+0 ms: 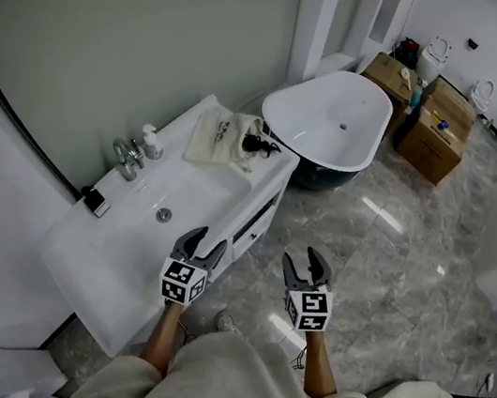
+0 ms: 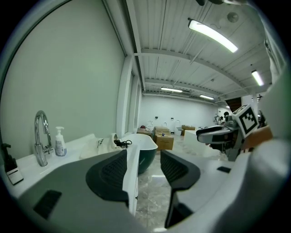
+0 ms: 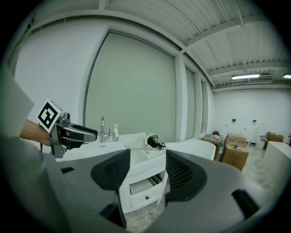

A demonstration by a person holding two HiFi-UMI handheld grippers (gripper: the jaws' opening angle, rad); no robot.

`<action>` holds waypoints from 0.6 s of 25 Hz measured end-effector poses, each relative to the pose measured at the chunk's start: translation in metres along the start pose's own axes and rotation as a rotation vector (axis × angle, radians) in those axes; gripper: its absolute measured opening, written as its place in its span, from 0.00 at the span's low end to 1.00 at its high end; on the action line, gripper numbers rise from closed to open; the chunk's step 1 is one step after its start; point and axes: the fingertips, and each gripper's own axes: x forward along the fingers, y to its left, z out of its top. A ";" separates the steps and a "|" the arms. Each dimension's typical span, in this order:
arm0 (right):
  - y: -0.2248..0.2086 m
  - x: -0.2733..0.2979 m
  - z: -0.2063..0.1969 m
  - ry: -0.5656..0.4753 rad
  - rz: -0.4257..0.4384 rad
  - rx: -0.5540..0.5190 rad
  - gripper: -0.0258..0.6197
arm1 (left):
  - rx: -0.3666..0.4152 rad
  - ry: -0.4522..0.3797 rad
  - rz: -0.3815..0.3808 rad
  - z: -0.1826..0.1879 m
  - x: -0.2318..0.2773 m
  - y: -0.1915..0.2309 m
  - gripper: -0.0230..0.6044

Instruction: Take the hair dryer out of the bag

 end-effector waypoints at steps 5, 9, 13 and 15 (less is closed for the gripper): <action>-0.016 0.043 0.014 -0.002 -0.036 0.000 0.39 | 0.009 -0.005 -0.023 0.018 0.039 0.035 0.37; -0.022 0.068 0.018 0.005 -0.059 0.007 0.39 | 0.018 0.012 -0.046 0.020 0.063 0.055 0.37; -0.024 0.087 0.016 0.016 -0.059 0.016 0.39 | 0.022 0.023 -0.053 0.019 0.079 0.070 0.37; -0.025 0.094 0.013 0.025 -0.060 0.022 0.39 | 0.018 0.030 -0.053 0.018 0.084 0.077 0.37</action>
